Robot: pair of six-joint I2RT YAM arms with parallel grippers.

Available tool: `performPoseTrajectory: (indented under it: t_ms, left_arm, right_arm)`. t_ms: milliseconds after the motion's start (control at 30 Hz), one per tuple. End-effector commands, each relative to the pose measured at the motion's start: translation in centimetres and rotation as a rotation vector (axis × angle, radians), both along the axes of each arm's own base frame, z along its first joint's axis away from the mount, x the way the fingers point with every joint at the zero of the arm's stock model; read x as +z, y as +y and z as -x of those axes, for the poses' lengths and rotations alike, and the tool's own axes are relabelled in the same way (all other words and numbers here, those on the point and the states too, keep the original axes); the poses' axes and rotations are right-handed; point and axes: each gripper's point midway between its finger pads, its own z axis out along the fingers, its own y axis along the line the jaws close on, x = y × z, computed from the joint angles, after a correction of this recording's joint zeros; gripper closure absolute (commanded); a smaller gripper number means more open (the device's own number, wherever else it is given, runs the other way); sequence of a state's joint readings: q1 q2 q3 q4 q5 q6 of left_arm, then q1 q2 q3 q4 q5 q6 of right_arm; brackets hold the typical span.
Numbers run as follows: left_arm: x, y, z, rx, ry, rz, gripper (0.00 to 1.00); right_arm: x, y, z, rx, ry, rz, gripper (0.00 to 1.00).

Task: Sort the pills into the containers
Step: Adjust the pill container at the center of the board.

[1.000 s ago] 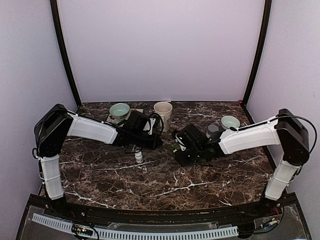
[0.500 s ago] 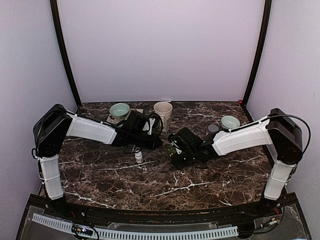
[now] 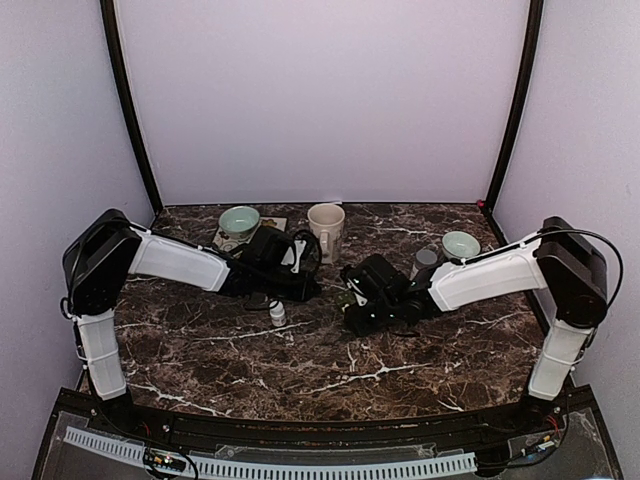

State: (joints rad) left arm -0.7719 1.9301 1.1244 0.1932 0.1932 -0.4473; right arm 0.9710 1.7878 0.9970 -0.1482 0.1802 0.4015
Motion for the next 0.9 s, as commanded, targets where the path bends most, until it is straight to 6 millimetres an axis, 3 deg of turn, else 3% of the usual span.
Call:
performPoseTrajectory:
  t_ms: [0,133,333,433,633,867]
  left_arm:
    - [2.9,0.4,-0.6,0.022,-0.046,0.047,1.00]
    - [2.9,0.6,-0.7,0.027,-0.048,0.041,1.00]
    - [2.9,0.8,-0.8,0.028,-0.047,0.038,1.00]
    - [2.8,0.5,-0.9,0.025,-0.041,0.046,1.00]
    - [2.7,0.6,-0.8,0.025,-0.038,0.042,1.00]
    - [2.7,0.6,-0.8,0.024,-0.041,0.038,1.00]
  right_arm:
    - [2.0,3.9,0.4,0.065,-0.049,-0.040,0.70]
    - [1.5,5.2,1.4,0.102,-0.043,-0.010,0.70]
    - [2.4,1.3,-0.6,0.013,-0.070,-0.022,0.70]
    - [2.4,2.2,-0.2,0.043,-0.055,-0.022,0.70]
    - [0.7,4.9,1.6,0.109,-0.015,-0.017,0.70]
    - [0.9,3.5,0.5,0.056,-0.014,-0.041,0.69]
